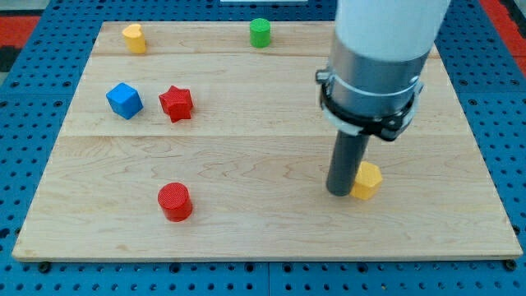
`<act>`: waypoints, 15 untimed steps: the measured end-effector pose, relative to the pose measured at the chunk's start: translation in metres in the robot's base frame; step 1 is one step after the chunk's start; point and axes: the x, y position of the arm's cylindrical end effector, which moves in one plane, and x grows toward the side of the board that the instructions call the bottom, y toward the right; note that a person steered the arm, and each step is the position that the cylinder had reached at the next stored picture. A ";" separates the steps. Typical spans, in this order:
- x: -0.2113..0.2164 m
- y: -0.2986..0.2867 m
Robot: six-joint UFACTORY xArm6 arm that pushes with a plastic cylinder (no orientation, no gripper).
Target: Push red circle slightly to the bottom side
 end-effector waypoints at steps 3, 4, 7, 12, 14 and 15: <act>0.002 -0.083; 0.002 -0.167; 0.000 -0.334; 0.011 -0.285; 0.006 -0.323; 0.006 -0.330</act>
